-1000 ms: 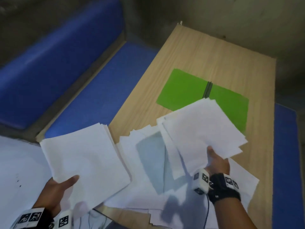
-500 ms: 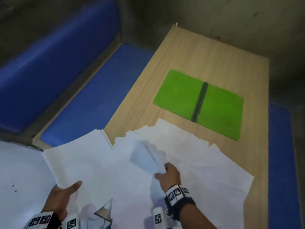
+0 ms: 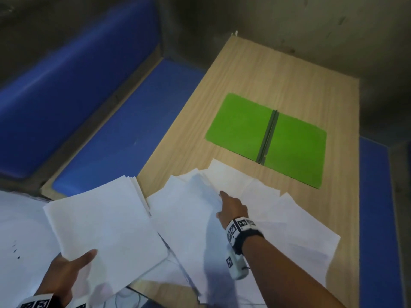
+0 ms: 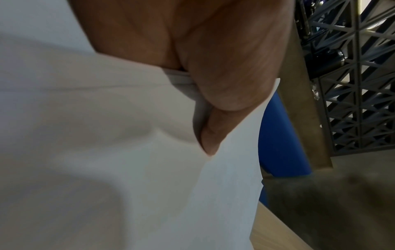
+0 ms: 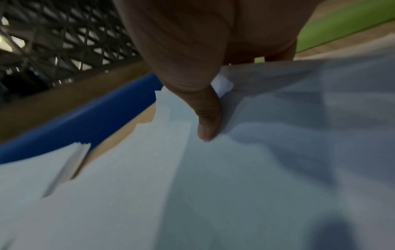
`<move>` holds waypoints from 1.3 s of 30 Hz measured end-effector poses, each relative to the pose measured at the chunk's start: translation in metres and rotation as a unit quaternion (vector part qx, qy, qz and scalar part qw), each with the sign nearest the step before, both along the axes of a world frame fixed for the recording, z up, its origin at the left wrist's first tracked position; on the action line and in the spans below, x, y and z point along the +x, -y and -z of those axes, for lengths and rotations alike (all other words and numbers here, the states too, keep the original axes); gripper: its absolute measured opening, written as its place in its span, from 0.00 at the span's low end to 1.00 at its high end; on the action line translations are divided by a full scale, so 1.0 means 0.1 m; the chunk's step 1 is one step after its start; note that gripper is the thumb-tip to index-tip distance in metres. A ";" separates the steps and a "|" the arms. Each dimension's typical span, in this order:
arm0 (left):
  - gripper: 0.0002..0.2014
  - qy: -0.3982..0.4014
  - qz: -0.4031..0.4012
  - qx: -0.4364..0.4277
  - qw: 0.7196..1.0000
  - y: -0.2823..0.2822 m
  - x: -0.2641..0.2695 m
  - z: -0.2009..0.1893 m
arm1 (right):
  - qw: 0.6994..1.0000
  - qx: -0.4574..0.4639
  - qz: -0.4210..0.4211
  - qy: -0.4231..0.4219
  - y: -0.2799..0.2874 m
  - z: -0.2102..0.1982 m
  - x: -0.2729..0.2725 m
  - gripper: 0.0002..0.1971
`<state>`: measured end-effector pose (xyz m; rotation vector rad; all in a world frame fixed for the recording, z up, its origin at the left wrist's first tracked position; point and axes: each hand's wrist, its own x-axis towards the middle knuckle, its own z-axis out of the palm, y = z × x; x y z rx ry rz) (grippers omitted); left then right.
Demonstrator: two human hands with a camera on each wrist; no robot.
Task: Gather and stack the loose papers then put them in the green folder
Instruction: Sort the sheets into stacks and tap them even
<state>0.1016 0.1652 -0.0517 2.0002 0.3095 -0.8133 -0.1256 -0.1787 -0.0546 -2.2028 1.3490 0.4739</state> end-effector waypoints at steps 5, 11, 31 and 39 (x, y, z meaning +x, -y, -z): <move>0.18 0.011 0.005 0.020 1.000 -0.08 -0.02 -0.10 | 0.995 0.020 -0.053 -0.081 0.13 0.09 0.08 0.24; 0.18 0.002 0.005 0.028 1.000 -0.13 -0.08 -0.10 | 0.997 0.012 -0.046 -0.059 0.09 0.11 0.12 0.16; 0.23 -0.007 -0.044 -0.040 0.998 -0.11 0.07 -0.06 | 0.935 0.059 0.215 0.275 1.18 -1.26 -1.60 0.07; 0.19 -0.041 -0.022 -0.033 0.998 0.15 -0.13 -0.10 | 0.989 0.076 -0.116 -0.050 0.75 -0.21 -1.59 0.31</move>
